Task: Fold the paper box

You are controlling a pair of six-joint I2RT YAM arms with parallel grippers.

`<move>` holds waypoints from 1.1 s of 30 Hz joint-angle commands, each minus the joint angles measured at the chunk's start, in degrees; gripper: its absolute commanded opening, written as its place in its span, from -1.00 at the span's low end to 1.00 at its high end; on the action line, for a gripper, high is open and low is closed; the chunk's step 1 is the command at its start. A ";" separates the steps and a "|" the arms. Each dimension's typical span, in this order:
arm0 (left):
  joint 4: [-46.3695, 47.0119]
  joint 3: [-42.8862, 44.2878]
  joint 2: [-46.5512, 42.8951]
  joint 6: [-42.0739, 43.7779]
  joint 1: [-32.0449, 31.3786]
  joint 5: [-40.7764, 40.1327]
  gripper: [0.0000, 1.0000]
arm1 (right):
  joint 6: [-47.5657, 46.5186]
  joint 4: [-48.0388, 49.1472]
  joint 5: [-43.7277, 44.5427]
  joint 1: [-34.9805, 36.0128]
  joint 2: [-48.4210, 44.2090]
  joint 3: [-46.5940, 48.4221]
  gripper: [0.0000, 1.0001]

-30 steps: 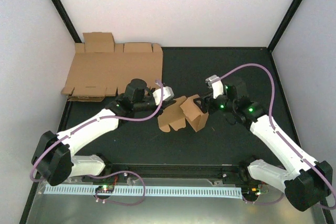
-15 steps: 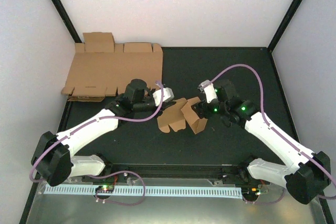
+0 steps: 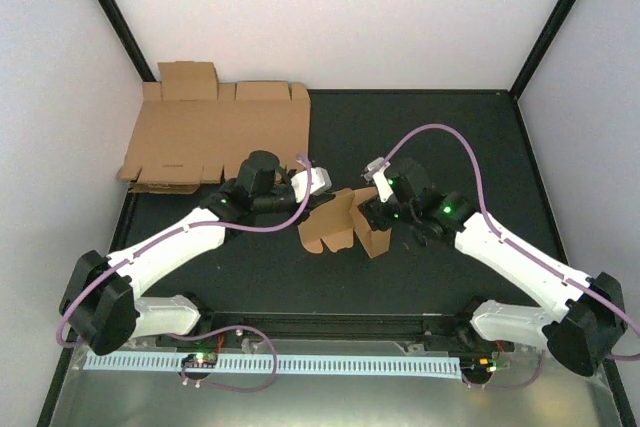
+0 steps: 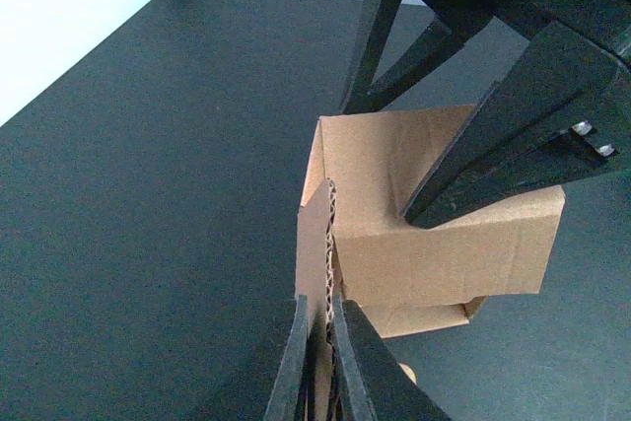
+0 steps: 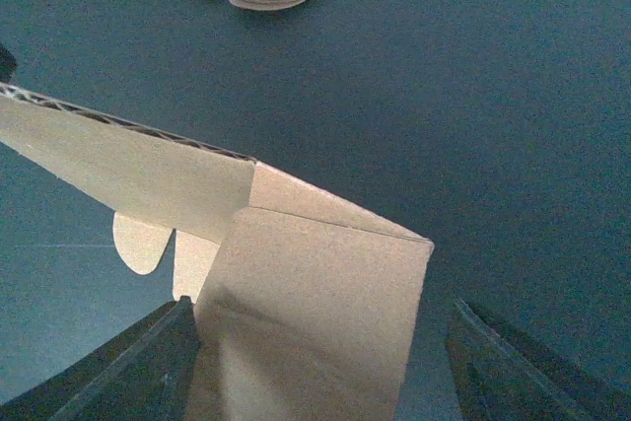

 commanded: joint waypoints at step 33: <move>-5.79 -13.58 -19.51 -28.32 -0.04 -20.42 0.97 | 1.70 -1.56 2.53 1.28 0.91 -1.09 0.36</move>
